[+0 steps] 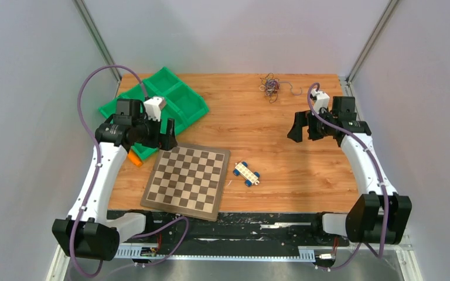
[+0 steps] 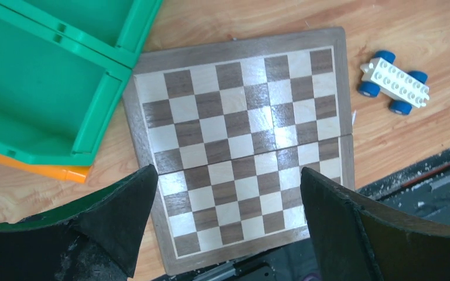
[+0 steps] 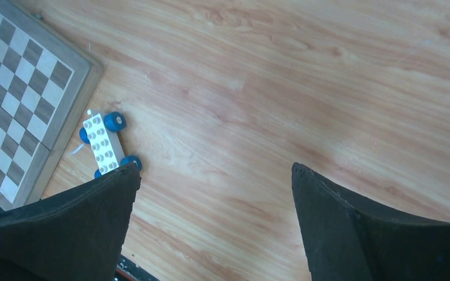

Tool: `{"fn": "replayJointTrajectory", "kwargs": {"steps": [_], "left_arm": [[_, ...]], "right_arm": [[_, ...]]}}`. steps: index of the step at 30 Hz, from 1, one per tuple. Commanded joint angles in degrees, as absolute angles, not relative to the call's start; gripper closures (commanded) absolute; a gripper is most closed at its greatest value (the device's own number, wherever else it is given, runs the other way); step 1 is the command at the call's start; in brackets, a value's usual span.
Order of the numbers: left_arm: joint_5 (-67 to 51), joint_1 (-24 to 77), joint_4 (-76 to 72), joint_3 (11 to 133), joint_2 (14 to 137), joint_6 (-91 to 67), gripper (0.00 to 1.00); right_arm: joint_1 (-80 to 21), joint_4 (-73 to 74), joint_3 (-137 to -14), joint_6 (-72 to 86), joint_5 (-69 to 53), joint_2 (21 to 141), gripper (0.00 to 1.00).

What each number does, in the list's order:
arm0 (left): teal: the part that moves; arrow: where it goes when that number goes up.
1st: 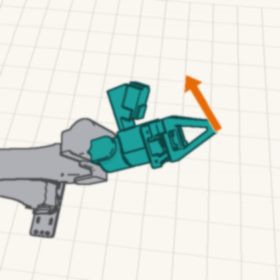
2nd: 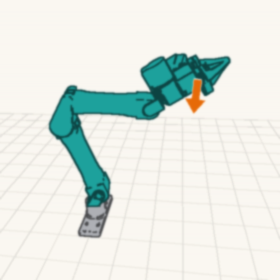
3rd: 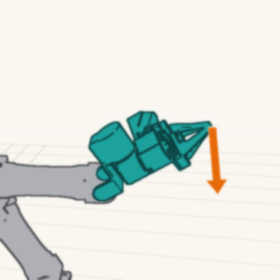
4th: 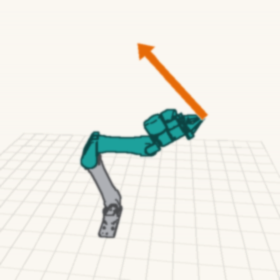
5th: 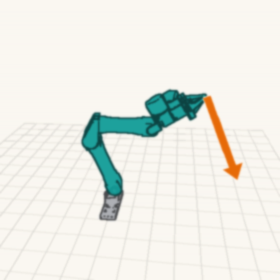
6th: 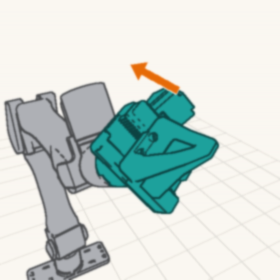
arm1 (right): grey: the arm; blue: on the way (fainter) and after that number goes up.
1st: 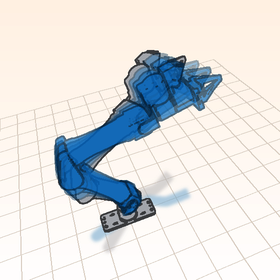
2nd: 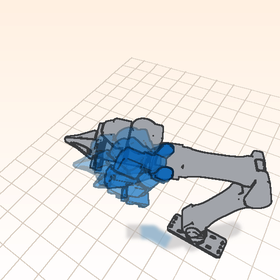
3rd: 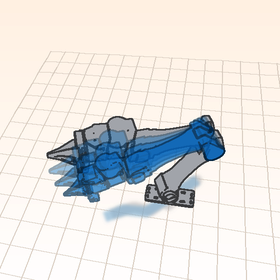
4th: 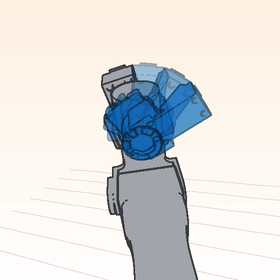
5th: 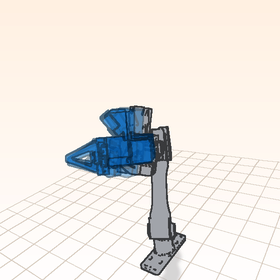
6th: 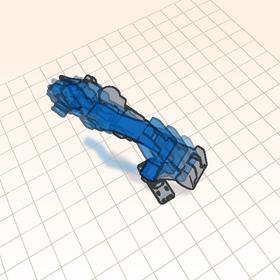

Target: Untangle the cables

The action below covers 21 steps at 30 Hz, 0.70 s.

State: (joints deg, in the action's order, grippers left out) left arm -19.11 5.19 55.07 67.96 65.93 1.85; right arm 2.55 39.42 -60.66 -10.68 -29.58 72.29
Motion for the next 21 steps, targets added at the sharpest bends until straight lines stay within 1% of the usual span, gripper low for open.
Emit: {"fn": "replayJointTrajectory", "kwargs": {"steps": [1,7,11,14,21], "left_arm": [[-15.3,5.4,46.7,67.4,61.2,-2.5,0.00],[-12.9,5.4,39.2,68.4,60.3,-9.9,0.00],[-14.6,5.4,34.6,67.3,59.3,-11.5,0.00],[-16.8,5.4,33.1,66.2,59.5,-11.2,0.00],[-17.3,5.4,33.6,64.9,61.8,-12.9,0.00]], "right_arm": [[1.2,36.1,-69.4,-9.8,-27.5,78.8,0.00],[-4.1,32.3,-86.2,-8.3,-21.8,96.1,0.00],[-6.5,32.2,-99.3,-8.5,-17.3,110.0,0.00],[-7.6,31.5,-107.5,-8.1,-14.3,118.6,0.00],[-10.5,26.8,-124.4,-8.5,-4.6,135.9,0.00]]}}
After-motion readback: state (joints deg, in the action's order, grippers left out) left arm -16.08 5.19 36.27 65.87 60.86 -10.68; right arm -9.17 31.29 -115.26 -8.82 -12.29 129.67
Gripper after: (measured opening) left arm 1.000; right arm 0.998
